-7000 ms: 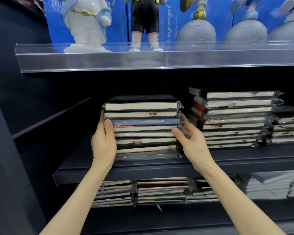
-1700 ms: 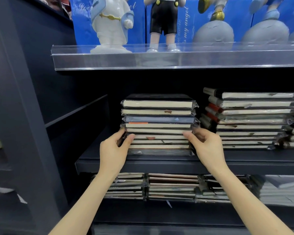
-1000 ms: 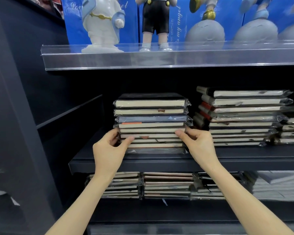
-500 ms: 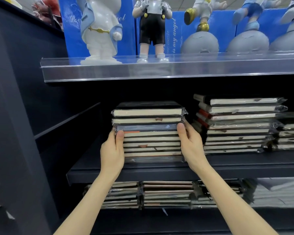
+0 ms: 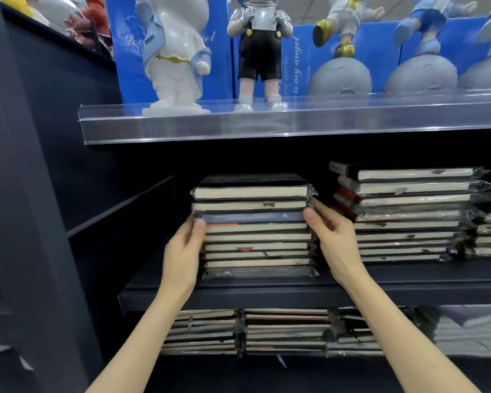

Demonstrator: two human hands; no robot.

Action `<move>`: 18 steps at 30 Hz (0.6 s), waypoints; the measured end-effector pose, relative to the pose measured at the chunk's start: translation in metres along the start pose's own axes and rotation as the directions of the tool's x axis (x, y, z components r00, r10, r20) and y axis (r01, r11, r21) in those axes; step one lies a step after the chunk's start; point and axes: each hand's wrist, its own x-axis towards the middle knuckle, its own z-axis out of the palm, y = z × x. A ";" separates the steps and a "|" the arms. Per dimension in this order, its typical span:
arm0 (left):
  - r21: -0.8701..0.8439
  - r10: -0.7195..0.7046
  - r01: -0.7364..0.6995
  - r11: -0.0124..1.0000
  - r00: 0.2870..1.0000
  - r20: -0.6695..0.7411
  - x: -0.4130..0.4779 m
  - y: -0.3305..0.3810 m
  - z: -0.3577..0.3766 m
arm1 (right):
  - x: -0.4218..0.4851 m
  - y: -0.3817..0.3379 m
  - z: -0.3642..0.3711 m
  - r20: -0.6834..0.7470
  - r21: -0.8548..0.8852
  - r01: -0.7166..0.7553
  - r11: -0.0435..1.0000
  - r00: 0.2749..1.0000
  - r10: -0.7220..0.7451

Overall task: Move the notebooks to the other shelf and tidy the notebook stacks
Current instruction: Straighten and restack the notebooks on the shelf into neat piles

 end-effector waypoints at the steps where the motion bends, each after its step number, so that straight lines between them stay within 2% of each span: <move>1: -0.131 -0.052 0.047 0.990 0.998 -0.038 0.006 0.002 -0.003 | 0.002 -0.001 0.001 -0.038 0.050 0.003 0.999 0.999 -0.001; 3: -0.402 -0.205 0.160 0.901 0.976 -0.071 0.025 0.012 -0.007 | 0.007 -0.006 0.008 -0.064 0.157 -0.054 0.986 0.996 0.064; 5: -0.511 -0.314 0.277 0.814 0.949 0.014 0.046 0.028 -0.005 | 0.015 -0.010 0.016 0.019 0.339 -0.200 0.919 0.978 0.206; 8: -0.452 -0.428 0.425 0.784 0.898 0.103 0.056 0.049 0.010 | 0.020 -0.019 0.021 0.142 0.384 -0.354 0.853 0.935 0.324; 11: -0.371 -0.518 0.518 0.771 0.849 0.109 0.055 0.049 0.018 | 0.022 -0.020 0.022 0.101 0.312 -0.394 0.864 0.918 0.382; 18: -0.401 -0.484 0.482 0.779 0.869 0.104 0.058 0.039 0.021 | 0.021 -0.023 0.028 0.019 0.221 -0.419 0.881 0.905 0.426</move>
